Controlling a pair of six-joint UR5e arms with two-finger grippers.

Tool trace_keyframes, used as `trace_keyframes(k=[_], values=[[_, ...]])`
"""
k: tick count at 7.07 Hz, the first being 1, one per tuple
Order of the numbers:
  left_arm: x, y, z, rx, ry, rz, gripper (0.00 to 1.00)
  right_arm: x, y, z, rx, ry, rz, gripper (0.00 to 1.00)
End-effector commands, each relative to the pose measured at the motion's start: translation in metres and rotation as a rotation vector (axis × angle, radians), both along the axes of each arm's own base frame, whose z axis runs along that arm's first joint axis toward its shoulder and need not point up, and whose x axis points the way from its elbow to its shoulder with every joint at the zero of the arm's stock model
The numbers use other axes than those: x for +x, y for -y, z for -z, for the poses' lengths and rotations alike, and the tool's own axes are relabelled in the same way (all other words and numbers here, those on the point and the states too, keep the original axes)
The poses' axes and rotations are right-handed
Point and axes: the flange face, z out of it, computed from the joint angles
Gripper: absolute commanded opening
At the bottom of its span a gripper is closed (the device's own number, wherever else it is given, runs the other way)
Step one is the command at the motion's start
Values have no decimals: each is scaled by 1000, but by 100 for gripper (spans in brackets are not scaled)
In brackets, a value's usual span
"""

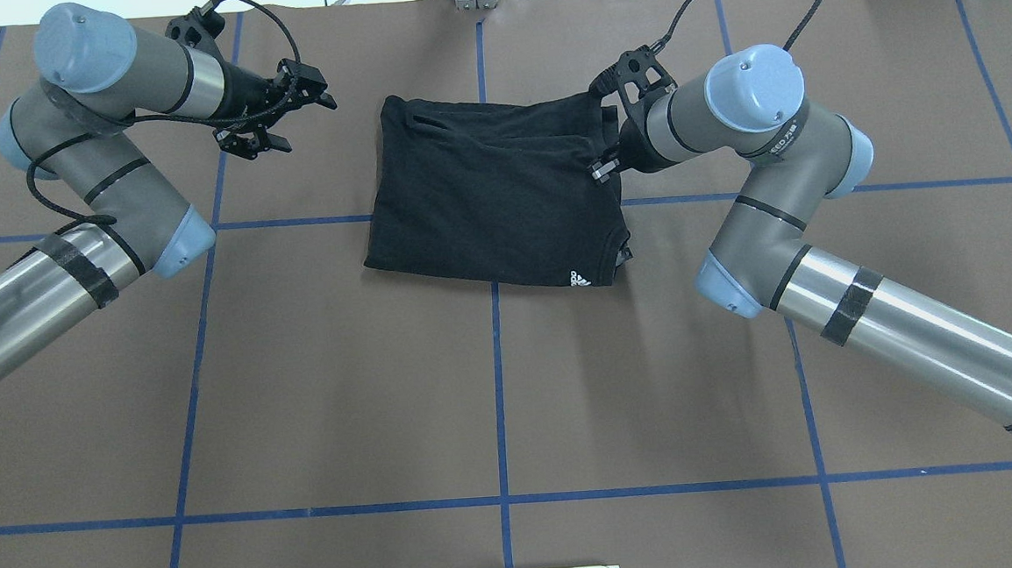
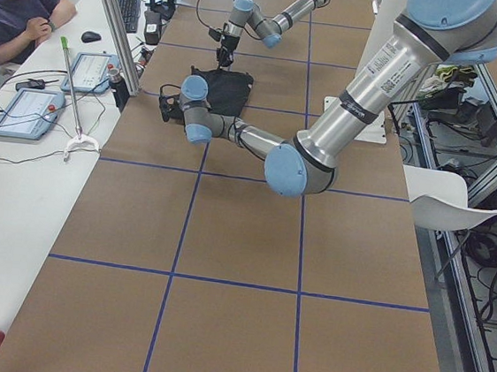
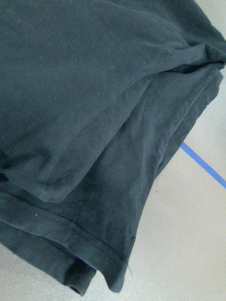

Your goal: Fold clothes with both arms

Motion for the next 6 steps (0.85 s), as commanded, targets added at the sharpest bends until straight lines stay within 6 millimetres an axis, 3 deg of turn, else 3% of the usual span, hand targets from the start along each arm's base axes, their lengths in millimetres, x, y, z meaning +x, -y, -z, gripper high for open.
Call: trace_keyframes(k=[1, 2, 3, 5, 6], values=[[1, -1, -1, -5, -1, 0, 100, 12, 11, -4, 9, -14, -22, 0], [2, -1, -1, -5, -1, -2, 100, 21, 22, 0, -14, -26, -30, 87], [2, -1, 2, 0, -5, -2, 100, 29, 30, 6, -26, -25, -43, 100], [-2, -3, 19, 38, -21, 1, 100, 50, 50, 9, -62, -46, -76, 100], [-17, 1, 31, 63, -35, 18, 100, 74, 66, 5, -93, -65, -104, 100]])
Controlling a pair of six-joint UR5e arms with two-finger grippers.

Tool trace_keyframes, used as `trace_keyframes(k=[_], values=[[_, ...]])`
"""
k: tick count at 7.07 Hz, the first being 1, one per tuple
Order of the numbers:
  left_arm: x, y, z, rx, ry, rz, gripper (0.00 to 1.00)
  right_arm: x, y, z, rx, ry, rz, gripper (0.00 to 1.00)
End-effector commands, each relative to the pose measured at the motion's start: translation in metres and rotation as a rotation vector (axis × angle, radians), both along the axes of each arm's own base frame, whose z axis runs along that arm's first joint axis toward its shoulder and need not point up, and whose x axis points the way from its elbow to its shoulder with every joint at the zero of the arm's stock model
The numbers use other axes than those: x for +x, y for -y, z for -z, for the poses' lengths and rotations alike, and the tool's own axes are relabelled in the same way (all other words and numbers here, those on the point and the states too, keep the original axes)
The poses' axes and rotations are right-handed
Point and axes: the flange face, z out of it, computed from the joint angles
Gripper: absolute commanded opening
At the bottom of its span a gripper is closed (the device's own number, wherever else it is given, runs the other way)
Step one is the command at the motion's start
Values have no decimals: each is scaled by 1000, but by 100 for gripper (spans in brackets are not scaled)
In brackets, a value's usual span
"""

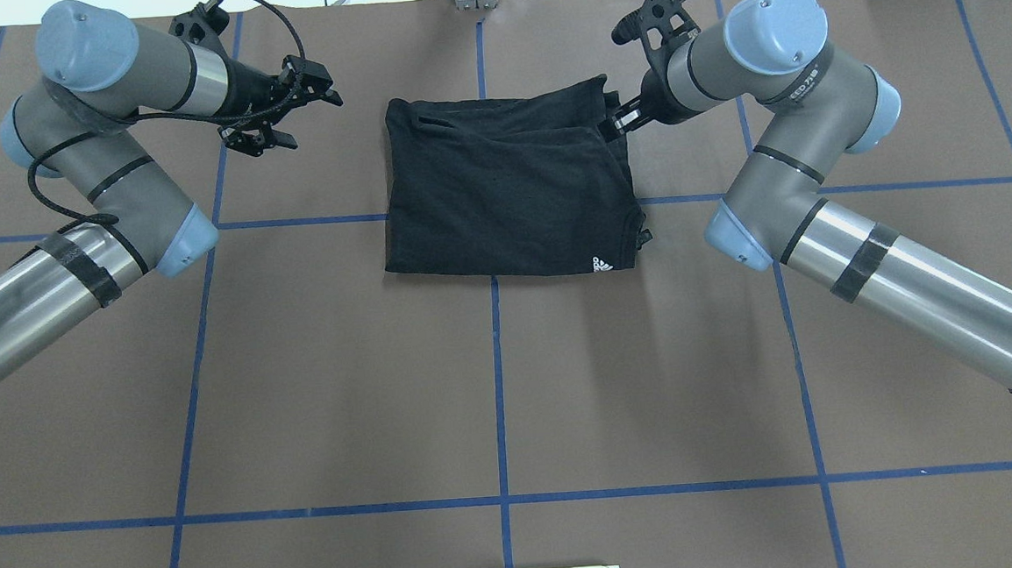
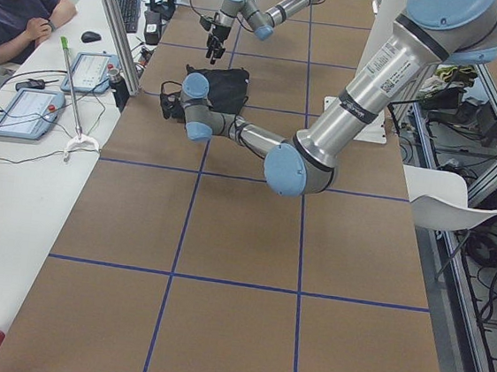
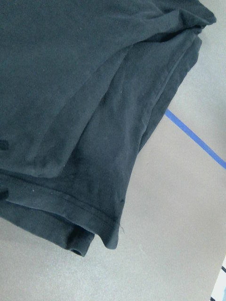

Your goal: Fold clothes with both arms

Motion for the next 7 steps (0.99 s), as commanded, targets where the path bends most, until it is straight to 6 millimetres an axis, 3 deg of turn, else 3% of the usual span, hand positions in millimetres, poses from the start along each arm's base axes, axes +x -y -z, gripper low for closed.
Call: trace_keyframes(k=[1, 2, 3, 5, 7], values=[[-29, 5, 22, 111, 3, 15, 100, 44, 25, -11, -81, -21, -21, 100], [-51, 11, 9, 191, 50, 16, 100, 77, 37, -24, -152, -29, -30, 100], [-79, 18, -18, 268, 123, 15, 100, 120, 51, -37, -247, -55, -62, 100], [-171, 23, -102, 441, 327, 4, 100, 206, 43, -62, -394, -120, -131, 100], [-258, 1, -189, 581, 531, -55, 100, 276, 24, -112, -412, -262, -56, 100]])
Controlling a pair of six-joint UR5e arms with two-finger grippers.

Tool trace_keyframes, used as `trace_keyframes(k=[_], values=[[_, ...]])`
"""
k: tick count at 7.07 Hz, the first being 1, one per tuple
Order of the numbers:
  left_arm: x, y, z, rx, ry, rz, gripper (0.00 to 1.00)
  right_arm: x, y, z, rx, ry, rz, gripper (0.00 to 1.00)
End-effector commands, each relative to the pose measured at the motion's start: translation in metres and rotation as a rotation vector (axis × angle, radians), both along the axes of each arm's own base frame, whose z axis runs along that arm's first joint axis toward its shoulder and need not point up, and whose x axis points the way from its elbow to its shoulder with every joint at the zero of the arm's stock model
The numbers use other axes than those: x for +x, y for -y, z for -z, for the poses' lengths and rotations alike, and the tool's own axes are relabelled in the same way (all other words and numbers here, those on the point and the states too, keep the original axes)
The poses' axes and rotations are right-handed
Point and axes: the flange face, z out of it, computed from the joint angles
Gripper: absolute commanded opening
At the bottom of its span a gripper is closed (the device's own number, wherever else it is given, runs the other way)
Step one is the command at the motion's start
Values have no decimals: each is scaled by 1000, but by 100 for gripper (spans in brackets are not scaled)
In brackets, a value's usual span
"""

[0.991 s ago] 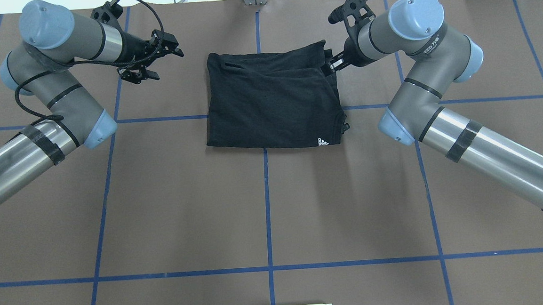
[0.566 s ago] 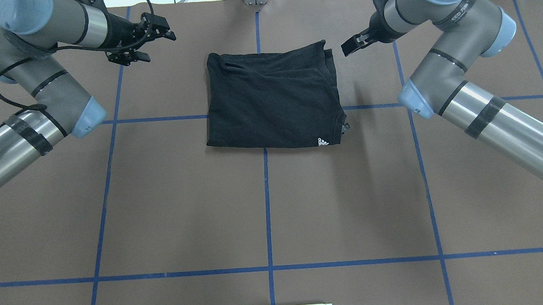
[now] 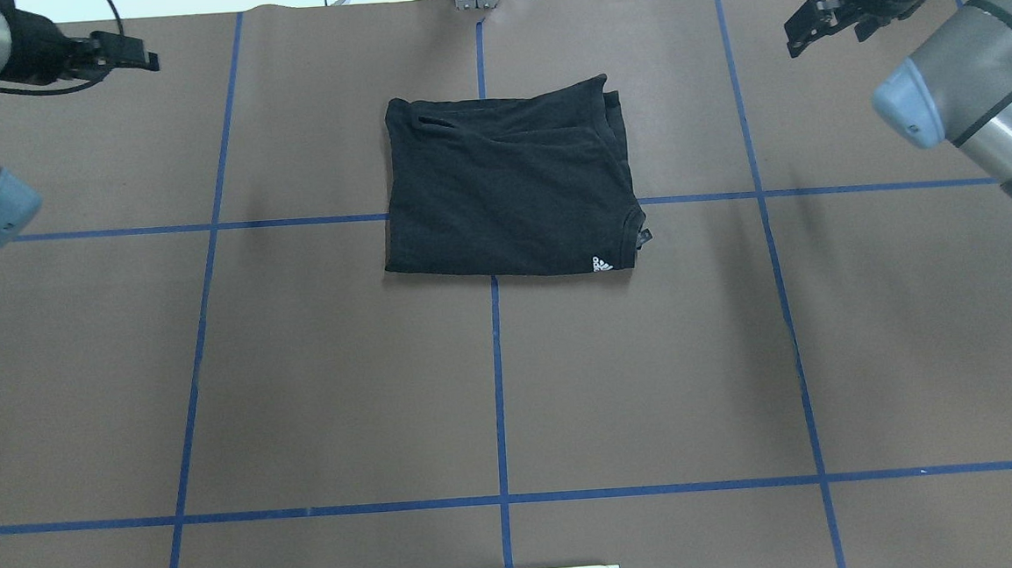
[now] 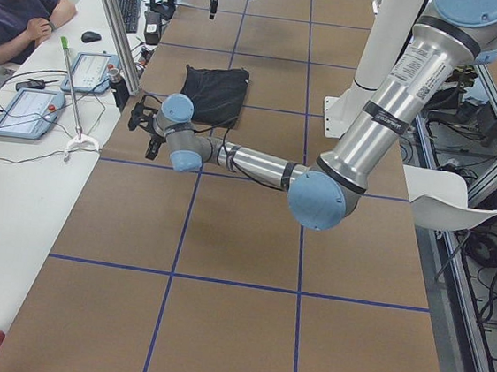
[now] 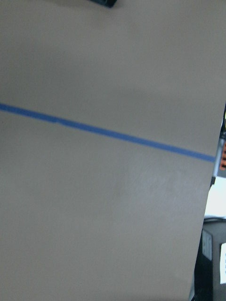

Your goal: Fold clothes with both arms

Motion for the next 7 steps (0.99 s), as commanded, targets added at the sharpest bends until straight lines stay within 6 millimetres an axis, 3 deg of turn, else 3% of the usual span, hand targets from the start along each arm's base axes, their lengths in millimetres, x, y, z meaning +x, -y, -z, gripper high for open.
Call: trace_keyframes(k=[1, 2, 3, 6, 7], values=[[-87, -30, -86, 113, 209, -39, 100, 84, -19, -58, -34, -112, 105, 100], [-109, -46, -115, 90, 236, -30, 100, 105, -32, -88, -66, -106, 111, 100], [-143, -57, -109, 105, 232, 23, 100, 122, -36, -92, -79, -71, 94, 100], [-162, -102, -127, 162, 230, 43, 100, 145, -50, -111, -59, 10, 72, 100], [-164, -114, -139, 156, 235, 43, 100, 151, -71, -146, -61, 5, 66, 100]])
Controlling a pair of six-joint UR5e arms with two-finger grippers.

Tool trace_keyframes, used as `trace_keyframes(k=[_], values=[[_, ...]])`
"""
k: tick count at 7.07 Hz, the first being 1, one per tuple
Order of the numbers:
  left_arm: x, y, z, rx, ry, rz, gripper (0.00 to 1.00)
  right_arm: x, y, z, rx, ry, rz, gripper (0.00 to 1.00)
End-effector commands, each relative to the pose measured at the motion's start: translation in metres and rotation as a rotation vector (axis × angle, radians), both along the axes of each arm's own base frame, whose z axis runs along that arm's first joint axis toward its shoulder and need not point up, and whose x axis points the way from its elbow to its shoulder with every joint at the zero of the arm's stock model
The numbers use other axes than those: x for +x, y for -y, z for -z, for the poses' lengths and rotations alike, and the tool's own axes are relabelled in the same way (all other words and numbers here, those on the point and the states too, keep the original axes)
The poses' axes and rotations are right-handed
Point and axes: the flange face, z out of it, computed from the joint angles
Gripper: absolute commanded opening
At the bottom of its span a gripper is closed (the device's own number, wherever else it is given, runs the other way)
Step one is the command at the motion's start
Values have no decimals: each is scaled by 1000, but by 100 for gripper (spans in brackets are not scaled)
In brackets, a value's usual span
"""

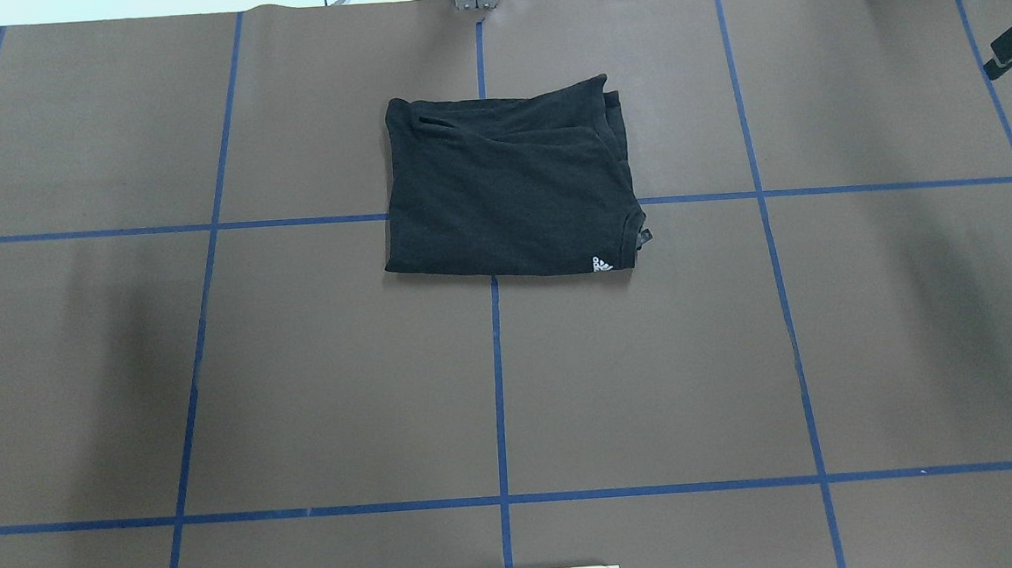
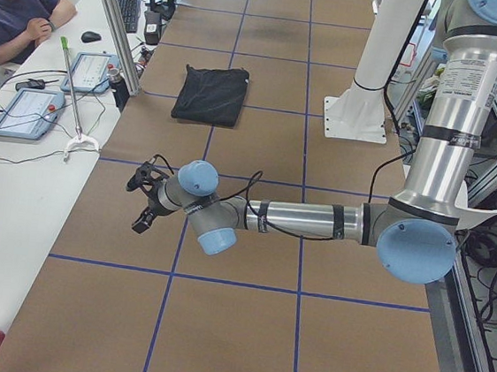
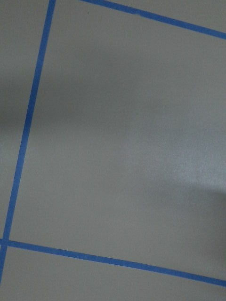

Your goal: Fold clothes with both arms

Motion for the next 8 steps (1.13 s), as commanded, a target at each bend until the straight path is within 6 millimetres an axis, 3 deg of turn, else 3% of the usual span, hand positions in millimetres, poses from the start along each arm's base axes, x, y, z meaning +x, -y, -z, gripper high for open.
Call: trace_keyframes(k=[1, 2, 4, 6, 7, 8], values=[[-3, -15, -16, -10, 7, 0, 100, 17, -53, -73, -5, 6, -11, 100], [-3, -15, -19, -22, 7, -4, 100, 23, -75, -98, 10, 6, -10, 100], [-4, -14, -42, -97, 98, -65, 100, 53, -101, -122, -20, 13, -52, 100], [-60, -16, -66, -104, 302, -189, 100, 81, -121, -135, -73, 44, -99, 100], [-78, -26, -72, -159, 286, -194, 100, 86, -130, -124, -100, 87, -102, 100], [-75, -38, -63, -230, 200, -250, 100, 87, -144, -102, -138, 87, -104, 100]])
